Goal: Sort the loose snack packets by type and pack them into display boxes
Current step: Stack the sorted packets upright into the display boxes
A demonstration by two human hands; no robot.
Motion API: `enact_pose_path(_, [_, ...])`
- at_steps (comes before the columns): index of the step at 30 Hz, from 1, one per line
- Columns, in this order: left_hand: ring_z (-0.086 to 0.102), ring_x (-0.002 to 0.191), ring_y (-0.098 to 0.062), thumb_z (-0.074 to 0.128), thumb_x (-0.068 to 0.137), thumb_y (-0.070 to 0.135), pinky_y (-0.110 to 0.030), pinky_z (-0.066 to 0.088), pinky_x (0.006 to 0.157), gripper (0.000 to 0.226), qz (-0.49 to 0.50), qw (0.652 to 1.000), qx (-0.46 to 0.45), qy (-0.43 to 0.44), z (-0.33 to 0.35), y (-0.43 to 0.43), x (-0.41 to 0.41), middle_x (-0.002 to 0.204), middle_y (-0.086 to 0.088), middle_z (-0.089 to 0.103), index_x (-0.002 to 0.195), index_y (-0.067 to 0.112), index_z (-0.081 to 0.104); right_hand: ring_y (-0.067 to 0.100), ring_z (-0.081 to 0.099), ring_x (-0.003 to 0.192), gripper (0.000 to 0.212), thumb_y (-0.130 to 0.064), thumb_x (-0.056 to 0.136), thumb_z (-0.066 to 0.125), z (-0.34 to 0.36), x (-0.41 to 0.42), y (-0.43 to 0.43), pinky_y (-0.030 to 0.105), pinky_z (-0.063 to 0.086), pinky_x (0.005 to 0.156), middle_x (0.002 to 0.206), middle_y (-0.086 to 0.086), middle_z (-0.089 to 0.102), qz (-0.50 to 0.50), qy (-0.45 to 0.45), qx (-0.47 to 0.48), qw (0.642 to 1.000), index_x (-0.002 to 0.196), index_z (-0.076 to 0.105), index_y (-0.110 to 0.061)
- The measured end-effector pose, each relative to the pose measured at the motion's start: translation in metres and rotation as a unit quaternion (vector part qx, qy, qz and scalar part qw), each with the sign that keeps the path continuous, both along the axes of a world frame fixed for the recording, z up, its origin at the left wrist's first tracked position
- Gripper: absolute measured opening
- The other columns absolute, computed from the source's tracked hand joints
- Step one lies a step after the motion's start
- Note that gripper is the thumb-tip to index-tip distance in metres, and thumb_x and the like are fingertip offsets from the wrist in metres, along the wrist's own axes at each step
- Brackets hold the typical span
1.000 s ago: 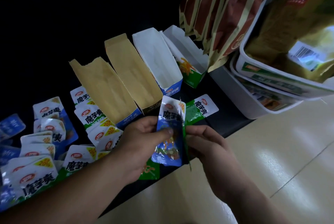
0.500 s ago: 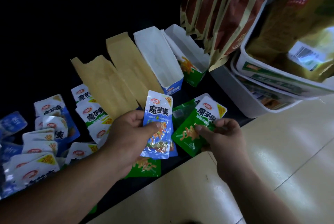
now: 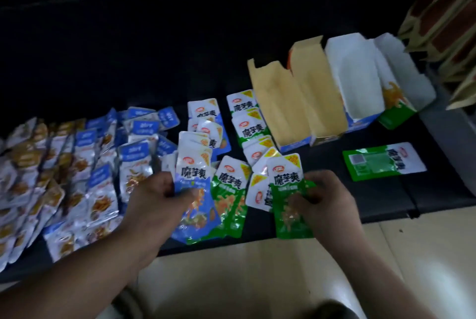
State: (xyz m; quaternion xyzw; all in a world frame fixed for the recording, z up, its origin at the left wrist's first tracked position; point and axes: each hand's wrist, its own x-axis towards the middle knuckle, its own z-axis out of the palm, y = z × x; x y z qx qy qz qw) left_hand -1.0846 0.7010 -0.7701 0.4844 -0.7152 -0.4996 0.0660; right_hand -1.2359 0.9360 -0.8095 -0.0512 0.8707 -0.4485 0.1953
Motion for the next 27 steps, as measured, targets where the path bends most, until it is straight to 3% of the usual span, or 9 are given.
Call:
enact_pose_path(2, [0.051, 0.052, -0.018, 0.086, 0.084, 0.020, -0.030, 0.040, 0.055, 0.039, -0.005, 0.998, -0.058, -0.006, -0.005, -0.012, -0.004, 0.053, -0.003, 0.052, 0.065, 0.014, 0.052, 0.004, 0.067, 0.072, 0.034, -0.014, 0.078, 0.084, -0.001, -0.003, -0.006, 0.030, 0.054, 0.065, 0.083, -0.008, 0.073, 0.021, 0.038, 0.024, 0.999, 0.100, 0.066, -0.033])
enact_pose_path(4, [0.048, 0.052, -0.014, 0.085, 0.084, 0.026, -0.027, 0.032, 0.053, 0.043, -0.044, 0.991, -0.122, -0.030, -0.007, -0.022, -0.013, 0.055, 0.003, 0.047, 0.069, 0.016, 0.046, 0.016, 0.066, 0.084, 0.032, -0.017, 0.079, 0.083, -0.004, -0.006, -0.012, 0.035, 0.052, 0.071, 0.094, -0.008, 0.068, 0.038, 0.096, 0.057, 0.993, 0.105, 0.068, -0.028])
enact_pose_path(6, [0.058, 0.063, -0.018, 0.085, 0.082, 0.033, -0.028, 0.040, 0.056, 0.040, -0.080, 0.981, -0.166, -0.061, -0.009, -0.031, -0.019, 0.069, 0.003, 0.058, 0.088, 0.015, 0.050, 0.024, 0.062, 0.092, 0.031, -0.023, 0.082, 0.080, -0.008, -0.006, -0.016, 0.037, 0.047, 0.068, 0.100, -0.008, 0.055, 0.061, 0.139, 0.122, 0.981, 0.110, 0.068, -0.027])
enact_pose_path(9, [0.060, 0.088, -0.021, 0.087, 0.077, 0.044, -0.038, 0.054, 0.073, 0.061, -0.125, 0.959, -0.235, -0.099, -0.013, -0.041, -0.020, 0.104, 0.004, 0.058, 0.120, 0.020, 0.050, 0.032, 0.061, 0.094, 0.021, -0.026, 0.085, 0.078, -0.019, -0.004, -0.018, 0.034, 0.040, 0.060, 0.098, -0.008, 0.049, 0.070, 0.203, 0.158, 0.964, 0.105, 0.072, -0.026])
enact_pose_path(13, [0.064, 0.091, -0.032, 0.085, 0.080, 0.021, -0.037, 0.054, 0.060, 0.032, -0.252, 0.879, -0.402, -0.044, -0.019, -0.043, -0.019, 0.105, -0.004, 0.059, 0.105, 0.018, 0.065, 0.037, 0.057, 0.088, 0.023, -0.020, 0.077, 0.085, -0.027, 0.003, -0.020, 0.035, 0.046, 0.059, 0.101, 0.007, 0.059, 0.104, 0.327, 0.165, 0.925, 0.099, 0.078, -0.017])
enact_pose_path(15, [0.064, 0.087, -0.032, 0.086, 0.069, 0.001, -0.037, 0.055, 0.056, 0.037, -0.328, 0.825, -0.459, -0.028, -0.021, -0.031, -0.018, 0.100, -0.005, 0.062, 0.101, 0.014, 0.073, 0.037, 0.056, 0.091, 0.029, -0.028, 0.076, 0.087, -0.027, 0.009, -0.024, 0.040, 0.050, 0.066, 0.105, 0.010, 0.062, 0.136, 0.348, 0.160, 0.914, 0.101, 0.079, -0.017])
enact_pose_path(19, [0.061, 0.107, -0.025, 0.085, 0.071, 0.024, -0.042, 0.052, 0.085, 0.033, -0.434, 0.765, -0.473, -0.056, -0.030, 0.009, -0.005, 0.121, 0.000, 0.065, 0.102, 0.018, 0.074, 0.041, 0.050, 0.126, 0.032, -0.043, 0.088, 0.076, -0.028, 0.028, -0.026, 0.055, 0.052, 0.089, 0.134, 0.015, 0.058, 0.191, 0.316, 0.163, 0.915, 0.112, 0.076, -0.022])
enact_pose_path(22, [0.058, 0.118, -0.029, 0.075, 0.079, 0.040, -0.044, 0.041, 0.093, 0.036, -0.414, 0.766, -0.484, -0.086, -0.036, 0.002, 0.009, 0.131, 0.000, 0.063, 0.109, 0.020, 0.072, 0.045, 0.035, 0.146, 0.042, -0.045, 0.091, 0.063, -0.022, 0.041, -0.034, 0.066, 0.036, 0.110, 0.154, 0.018, 0.045, 0.225, 0.345, 0.164, 0.896, 0.128, 0.069, -0.027])
enact_pose_path(27, [0.051, 0.131, -0.031, 0.054, 0.089, 0.048, -0.048, 0.053, 0.093, 0.045, -0.405, 0.785, -0.460, -0.088, -0.035, -0.010, 0.028, 0.148, -0.001, 0.054, 0.127, 0.027, 0.065, 0.044, 0.032, 0.149, 0.054, -0.065, 0.092, 0.043, -0.029, 0.062, -0.062, 0.077, 0.027, 0.108, 0.162, 0.012, 0.037, 0.342, 0.309, 0.237, 0.855, 0.141, 0.053, -0.045])
